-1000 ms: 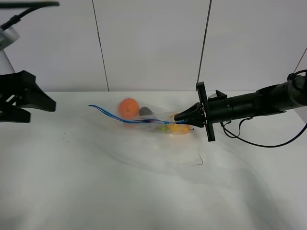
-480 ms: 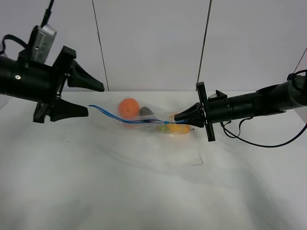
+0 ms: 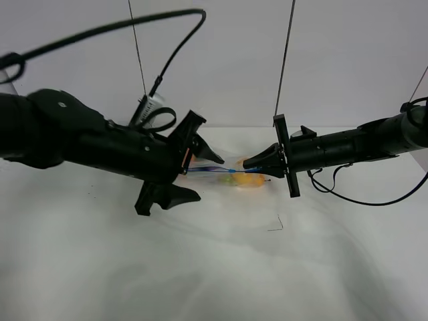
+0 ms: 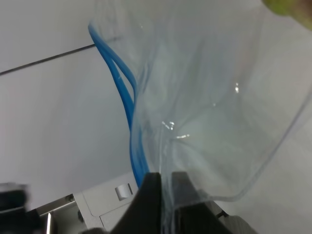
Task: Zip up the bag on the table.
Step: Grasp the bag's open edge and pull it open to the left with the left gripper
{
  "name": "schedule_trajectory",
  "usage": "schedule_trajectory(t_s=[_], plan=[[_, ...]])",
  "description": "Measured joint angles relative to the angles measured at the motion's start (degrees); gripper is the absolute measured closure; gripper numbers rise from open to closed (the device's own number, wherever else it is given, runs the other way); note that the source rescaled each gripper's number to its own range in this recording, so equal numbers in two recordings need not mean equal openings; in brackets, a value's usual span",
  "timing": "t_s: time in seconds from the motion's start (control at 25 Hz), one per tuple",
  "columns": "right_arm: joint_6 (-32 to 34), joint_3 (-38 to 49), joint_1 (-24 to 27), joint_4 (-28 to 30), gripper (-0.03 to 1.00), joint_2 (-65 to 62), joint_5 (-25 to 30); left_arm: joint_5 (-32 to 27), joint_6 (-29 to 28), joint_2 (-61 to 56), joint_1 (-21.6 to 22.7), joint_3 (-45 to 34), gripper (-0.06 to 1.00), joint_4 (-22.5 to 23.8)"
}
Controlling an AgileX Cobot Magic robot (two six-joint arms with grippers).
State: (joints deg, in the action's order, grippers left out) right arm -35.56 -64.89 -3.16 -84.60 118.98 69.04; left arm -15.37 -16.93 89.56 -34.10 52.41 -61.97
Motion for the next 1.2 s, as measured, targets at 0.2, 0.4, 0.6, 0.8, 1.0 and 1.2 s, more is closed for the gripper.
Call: schedule_trajectory(t_s=[0.2, 0.4, 0.6, 0.8, 1.0, 1.2], plan=[[-0.17, 0.00, 0.00, 0.00, 0.97, 0.00, 0.00, 3.27, -0.10, 8.70, -2.17, 2.17, -0.06, -10.96], [-0.25, 0.00, 0.00, 0.00, 0.97, 0.00, 0.00, 3.28, 1.70, 13.31, -2.37, 7.57, -0.06, -16.23], [-0.32, 0.00, 0.00, 0.00, 0.97, 0.00, 0.00, 3.34, 2.08, 17.50, -2.37, 11.64, -0.03, -18.80], [-0.37, 0.00, 0.00, 0.28, 0.97, 0.00, -0.06, 3.04, 2.08, 19.23, -2.37, 12.64, 0.09, -19.10], [-0.37, 0.00, 0.00, 0.88, 0.97, 0.00, -0.06, 3.04, 2.08, 19.23, -2.37, 12.68, 0.27, -19.96], [-0.37, 0.00, 0.00, 0.88, 0.97, 0.00, -0.06, 3.04, 1.80, 19.23, -2.37, 12.68, 0.29, -20.64]])
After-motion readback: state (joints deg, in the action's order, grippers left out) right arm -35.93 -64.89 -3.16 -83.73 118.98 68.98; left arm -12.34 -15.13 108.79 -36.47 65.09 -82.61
